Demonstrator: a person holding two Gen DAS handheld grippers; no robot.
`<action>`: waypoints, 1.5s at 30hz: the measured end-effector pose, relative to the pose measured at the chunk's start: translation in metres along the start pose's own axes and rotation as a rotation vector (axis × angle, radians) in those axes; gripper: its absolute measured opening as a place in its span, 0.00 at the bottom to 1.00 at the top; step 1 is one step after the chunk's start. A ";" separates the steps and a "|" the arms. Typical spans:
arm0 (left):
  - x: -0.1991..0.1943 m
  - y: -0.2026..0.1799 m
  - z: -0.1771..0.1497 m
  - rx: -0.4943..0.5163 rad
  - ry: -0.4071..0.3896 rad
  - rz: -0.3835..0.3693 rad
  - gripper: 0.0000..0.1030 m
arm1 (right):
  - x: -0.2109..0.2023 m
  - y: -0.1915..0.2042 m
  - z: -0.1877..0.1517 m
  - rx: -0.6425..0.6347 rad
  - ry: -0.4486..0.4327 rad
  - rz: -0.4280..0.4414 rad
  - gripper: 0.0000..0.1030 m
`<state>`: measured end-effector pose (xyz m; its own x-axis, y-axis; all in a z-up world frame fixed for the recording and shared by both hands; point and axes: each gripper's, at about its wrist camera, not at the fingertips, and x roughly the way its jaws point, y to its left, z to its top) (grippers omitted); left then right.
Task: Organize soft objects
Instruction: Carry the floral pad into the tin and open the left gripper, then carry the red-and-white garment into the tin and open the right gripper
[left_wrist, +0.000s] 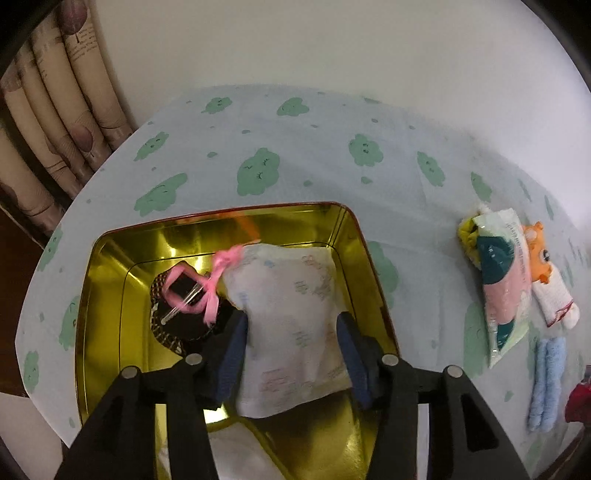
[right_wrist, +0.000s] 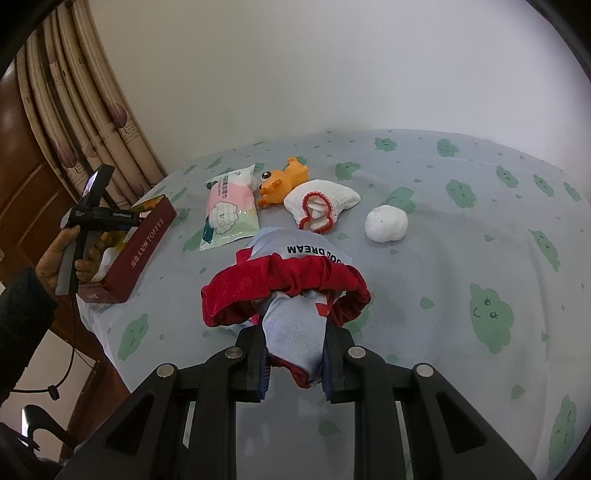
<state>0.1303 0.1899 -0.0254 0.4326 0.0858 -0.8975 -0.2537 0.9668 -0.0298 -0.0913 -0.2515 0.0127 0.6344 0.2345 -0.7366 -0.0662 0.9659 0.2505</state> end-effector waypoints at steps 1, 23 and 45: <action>-0.003 0.000 0.000 -0.002 -0.007 0.000 0.49 | 0.000 0.000 0.000 -0.001 -0.001 0.000 0.19; -0.138 -0.007 -0.111 -0.146 -0.302 0.009 0.49 | -0.008 0.041 0.019 -0.092 -0.034 0.068 0.19; -0.139 0.028 -0.204 -0.228 -0.288 0.194 0.50 | 0.091 0.252 0.094 -0.409 0.094 0.370 0.20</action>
<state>-0.1133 0.1559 0.0093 0.5742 0.3558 -0.7374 -0.5250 0.8511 0.0018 0.0221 0.0028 0.0676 0.4418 0.5565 -0.7037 -0.5767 0.7770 0.2524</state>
